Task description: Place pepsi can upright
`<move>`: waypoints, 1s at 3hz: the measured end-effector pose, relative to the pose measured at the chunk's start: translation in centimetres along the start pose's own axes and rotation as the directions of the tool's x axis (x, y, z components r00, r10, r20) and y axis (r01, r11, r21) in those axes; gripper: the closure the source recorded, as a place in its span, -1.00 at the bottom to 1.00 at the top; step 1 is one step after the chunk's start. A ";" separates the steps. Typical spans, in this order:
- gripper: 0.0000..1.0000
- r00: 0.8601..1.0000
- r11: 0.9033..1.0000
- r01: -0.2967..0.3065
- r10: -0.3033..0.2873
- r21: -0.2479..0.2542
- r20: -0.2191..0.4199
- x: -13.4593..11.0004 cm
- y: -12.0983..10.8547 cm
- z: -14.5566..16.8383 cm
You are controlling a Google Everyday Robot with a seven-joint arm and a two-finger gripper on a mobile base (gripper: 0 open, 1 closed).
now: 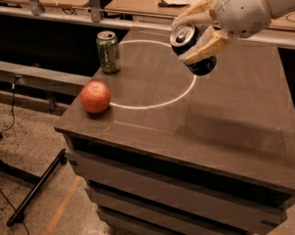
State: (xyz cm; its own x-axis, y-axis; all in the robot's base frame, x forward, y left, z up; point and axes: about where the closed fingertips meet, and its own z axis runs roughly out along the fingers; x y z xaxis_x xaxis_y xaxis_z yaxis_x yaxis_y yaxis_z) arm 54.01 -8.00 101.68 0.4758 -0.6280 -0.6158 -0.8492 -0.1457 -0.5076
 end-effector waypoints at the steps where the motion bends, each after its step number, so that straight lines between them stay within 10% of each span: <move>1: 1.00 0.987 0.990 -0.131 0.127 0.043 0.098 0.0 0.9 0.7; 3: 1.00 0.926 0.943 -0.317 0.286 0.098 0.249 2.0 1.9 2.4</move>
Offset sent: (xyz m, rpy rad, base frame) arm 0.0033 -0.0119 -0.0542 0.3752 0.2279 -0.2199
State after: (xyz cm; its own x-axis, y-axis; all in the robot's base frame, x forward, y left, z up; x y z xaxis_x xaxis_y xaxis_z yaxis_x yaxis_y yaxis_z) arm 53.90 -7.69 98.02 0.2548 -0.4327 -0.8648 -0.9296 0.1365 -0.3422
